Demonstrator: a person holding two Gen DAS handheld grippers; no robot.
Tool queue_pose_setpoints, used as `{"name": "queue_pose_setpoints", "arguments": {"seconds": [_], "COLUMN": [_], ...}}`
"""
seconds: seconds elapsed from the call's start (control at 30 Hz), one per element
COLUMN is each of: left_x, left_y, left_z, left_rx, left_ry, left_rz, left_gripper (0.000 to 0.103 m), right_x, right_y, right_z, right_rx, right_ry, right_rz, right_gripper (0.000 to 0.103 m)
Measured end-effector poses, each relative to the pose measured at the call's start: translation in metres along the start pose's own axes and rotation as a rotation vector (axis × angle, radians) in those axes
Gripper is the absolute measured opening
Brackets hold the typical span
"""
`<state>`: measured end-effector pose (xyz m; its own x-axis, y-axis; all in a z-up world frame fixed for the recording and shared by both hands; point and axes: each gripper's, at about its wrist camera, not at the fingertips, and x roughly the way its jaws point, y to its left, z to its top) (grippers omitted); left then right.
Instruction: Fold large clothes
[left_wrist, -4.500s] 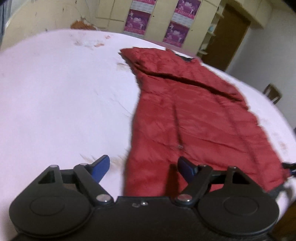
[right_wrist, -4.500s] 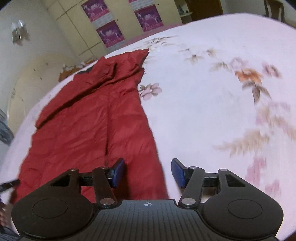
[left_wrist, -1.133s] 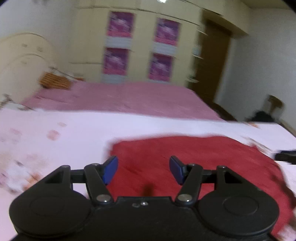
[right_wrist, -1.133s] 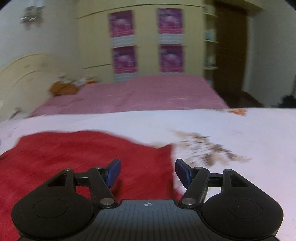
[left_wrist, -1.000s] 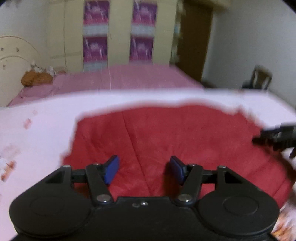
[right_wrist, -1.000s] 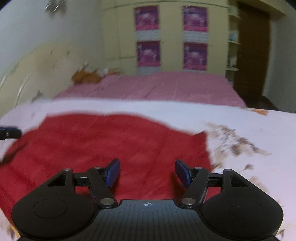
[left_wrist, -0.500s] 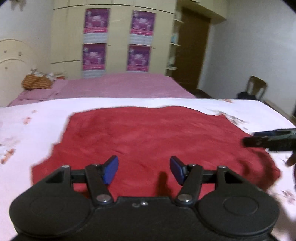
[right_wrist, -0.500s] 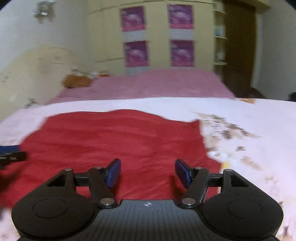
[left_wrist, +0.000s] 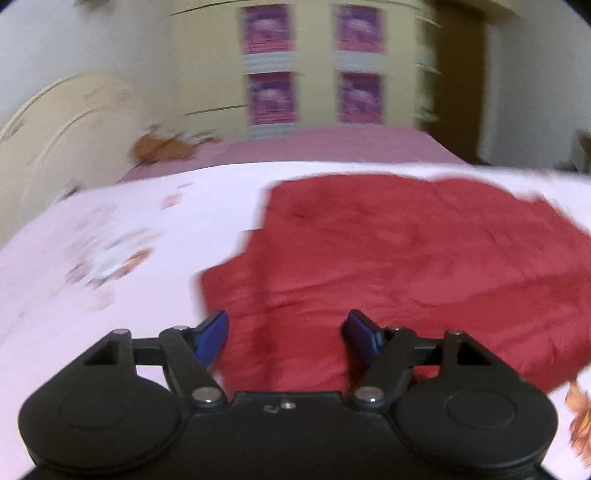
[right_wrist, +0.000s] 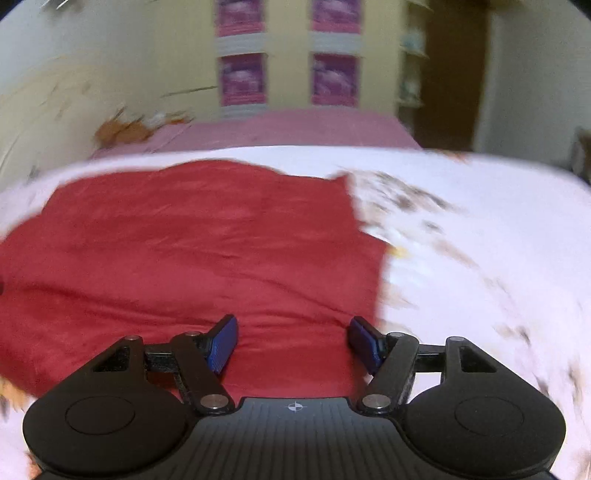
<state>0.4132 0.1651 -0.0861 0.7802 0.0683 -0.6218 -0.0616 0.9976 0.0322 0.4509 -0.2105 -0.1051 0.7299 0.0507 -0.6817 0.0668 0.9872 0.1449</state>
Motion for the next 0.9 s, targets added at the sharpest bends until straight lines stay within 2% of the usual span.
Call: {"name": "queue_pose_setpoints", "arguments": {"seconds": [0.07, 0.17, 0.23, 0.33, 0.43, 0.63, 0.8, 0.9], "left_x": [-0.017, -0.029, -0.027, -0.019, -0.011, 0.015, 0.032, 0.041], "left_y": [0.025, 0.051, 0.057, 0.052, 0.049, 0.047, 0.05, 0.05], "left_z": [-0.005, -0.026, -0.042, -0.059, -0.064, -0.056, -0.047, -0.042], "left_rx": [-0.171, -0.47, -0.631, -0.758, -0.81, -0.846, -0.865, -0.857], "left_ry": [-0.011, 0.018, 0.048, 0.066, 0.057, 0.056, 0.051, 0.06], "left_rz": [-0.037, -0.153, -0.229, -0.262, -0.288, -0.315, -0.326, -0.322], "left_gripper": [0.078, 0.073, 0.07, 0.069, 0.068, 0.066, 0.061, 0.053], "right_x": [-0.023, -0.042, -0.043, -0.044, -0.043, -0.03, -0.011, 0.002], "right_y": [-0.031, -0.069, -0.079, -0.086, -0.085, -0.082, -0.074, -0.068], "right_z": [-0.002, -0.021, -0.028, -0.046, -0.057, -0.06, -0.048, -0.041], "right_rx": [0.16, 0.402, 0.512, 0.655, 0.748, 0.811, 0.805, 0.773], "right_ry": [-0.023, -0.009, 0.008, 0.041, 0.061, 0.043, 0.031, 0.035], "right_rz": [0.035, 0.118, 0.165, 0.242, 0.299, 0.357, 0.356, 0.352], "right_gripper": [0.066, 0.066, 0.066, 0.066, 0.066, 0.066, 0.065, 0.065]}}
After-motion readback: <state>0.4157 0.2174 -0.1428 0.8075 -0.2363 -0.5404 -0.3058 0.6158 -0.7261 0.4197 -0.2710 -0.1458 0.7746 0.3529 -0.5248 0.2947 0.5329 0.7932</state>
